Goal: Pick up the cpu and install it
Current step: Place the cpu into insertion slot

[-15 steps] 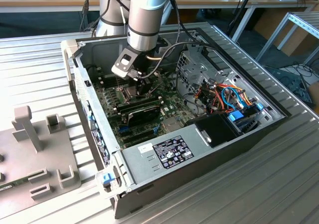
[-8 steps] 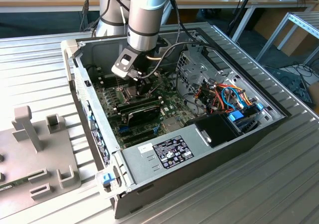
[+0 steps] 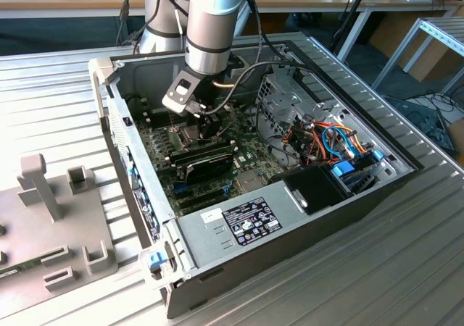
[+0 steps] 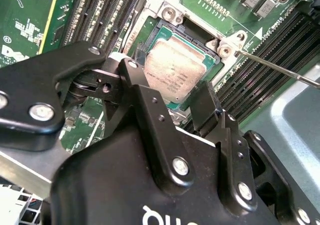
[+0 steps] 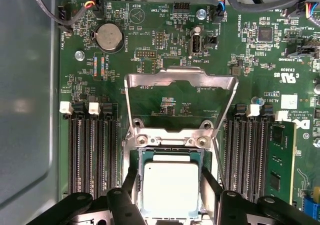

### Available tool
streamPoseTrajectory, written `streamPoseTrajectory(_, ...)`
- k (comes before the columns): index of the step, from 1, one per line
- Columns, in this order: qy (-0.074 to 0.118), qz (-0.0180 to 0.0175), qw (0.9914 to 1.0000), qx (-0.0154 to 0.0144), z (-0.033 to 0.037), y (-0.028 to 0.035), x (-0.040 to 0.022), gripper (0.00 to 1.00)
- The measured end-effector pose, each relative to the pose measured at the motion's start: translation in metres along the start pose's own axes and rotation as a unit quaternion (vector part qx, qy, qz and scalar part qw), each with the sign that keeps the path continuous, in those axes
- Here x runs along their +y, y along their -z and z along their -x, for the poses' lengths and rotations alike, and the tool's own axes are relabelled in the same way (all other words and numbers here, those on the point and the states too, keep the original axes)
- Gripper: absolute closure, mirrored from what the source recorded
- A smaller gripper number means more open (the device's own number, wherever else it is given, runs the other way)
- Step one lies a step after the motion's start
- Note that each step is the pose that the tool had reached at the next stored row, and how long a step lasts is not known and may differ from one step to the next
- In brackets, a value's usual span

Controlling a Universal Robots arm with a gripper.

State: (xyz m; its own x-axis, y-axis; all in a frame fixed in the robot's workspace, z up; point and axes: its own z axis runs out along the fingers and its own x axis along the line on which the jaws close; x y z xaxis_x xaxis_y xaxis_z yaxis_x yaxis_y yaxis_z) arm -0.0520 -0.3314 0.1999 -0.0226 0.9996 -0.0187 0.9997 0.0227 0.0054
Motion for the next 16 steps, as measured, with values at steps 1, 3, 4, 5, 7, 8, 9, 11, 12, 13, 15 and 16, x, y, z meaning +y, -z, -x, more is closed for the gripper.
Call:
streamPoseTrajectory(1, 0.0, 0.0, 1.0, 0.0, 0.0, 0.0014, 0.0, 0.38)
streamPoseTrajectory(3, 0.0, 0.0, 1.0, 0.0, 0.0001, 0.0047, 0.0, 0.38)
streamPoseTrajectory(4, 0.0, 0.0, 1.0, 0.0, 0.0001, 0.0059, 0.0001, 0.38)
streamPoseTrajectory(5, 0.0, 0.0, 1.0, -0.0001, 0.0002, 0.0085, 0.0001, 0.38)
streamPoseTrajectory(7, 0.0, 0.0, 1.0, -0.0001, 0.0003, 0.0143, 0.0001, 0.38)
streamPoseTrajectory(8, 0.0, 0.0, 1.0, -0.0001, 0.0003, 0.0151, 0.0001, 0.38)
streamPoseTrajectory(9, 0.0, 0.0001, 1.0, -0.0001, 0.0003, 0.015, 0.0001, 0.38)
streamPoseTrajectory(11, 0.0, 0.0001, 1.0, -0.0001, 0.0002, 0.015, 0.0001, 0.38)
streamPoseTrajectory(12, 0.0, 0.0, 1.0, -0.0001, 0.0003, 0.0151, 0.0001, 0.38)
streamPoseTrajectory(13, 0.0, 0.0, 1.0, -0.0001, 0.0003, 0.0151, 0.0001, 0.4)
streamPoseTrajectory(15, 0.0, 0.0, 1.0, -0.0001, 0.0003, 0.0152, 0.0001, 0.52)
streamPoseTrajectory(16, 0.0, 0.0, 1.0, -0.0001, 0.0003, 0.0152, 0.0001, 0.58)
